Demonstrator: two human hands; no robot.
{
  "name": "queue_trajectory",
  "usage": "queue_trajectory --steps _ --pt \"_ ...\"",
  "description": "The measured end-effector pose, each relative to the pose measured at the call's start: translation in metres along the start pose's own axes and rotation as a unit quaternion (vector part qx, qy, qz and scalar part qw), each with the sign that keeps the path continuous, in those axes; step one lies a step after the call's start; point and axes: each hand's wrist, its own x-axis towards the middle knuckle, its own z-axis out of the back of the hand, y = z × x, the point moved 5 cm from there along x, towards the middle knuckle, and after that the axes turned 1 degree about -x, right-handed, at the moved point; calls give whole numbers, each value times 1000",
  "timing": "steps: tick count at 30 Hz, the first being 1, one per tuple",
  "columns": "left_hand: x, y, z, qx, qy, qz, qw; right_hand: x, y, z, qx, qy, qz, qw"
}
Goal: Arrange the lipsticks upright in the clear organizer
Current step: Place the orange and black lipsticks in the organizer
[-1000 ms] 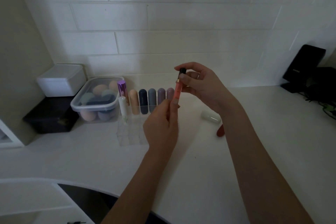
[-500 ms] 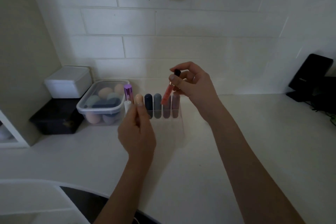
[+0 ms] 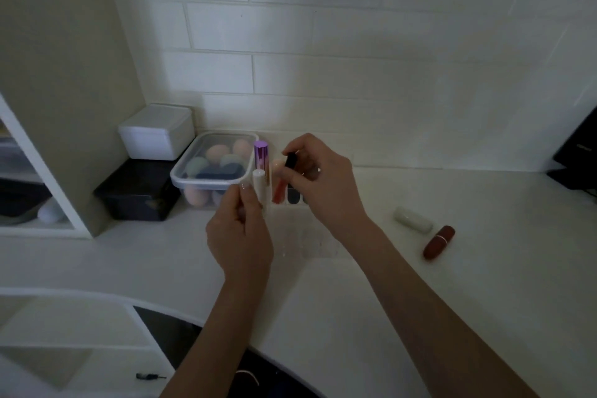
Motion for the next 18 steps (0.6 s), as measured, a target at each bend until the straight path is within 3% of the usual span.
queue_trajectory --steps 3,7,11,18 --pt "0 0 -1 5 9 11 1000 0 0 -2 -4 -23 5 1000" --pt "-1 2 -1 4 7 15 1000 -5 3 -12 -89 32 34 995" --pt "0 2 -2 3 14 19 1000 -6 0 -20 -68 65 49 994" --pt "0 -3 -1 21 19 -4 1000 -4 0 0 -104 -28 78 991"
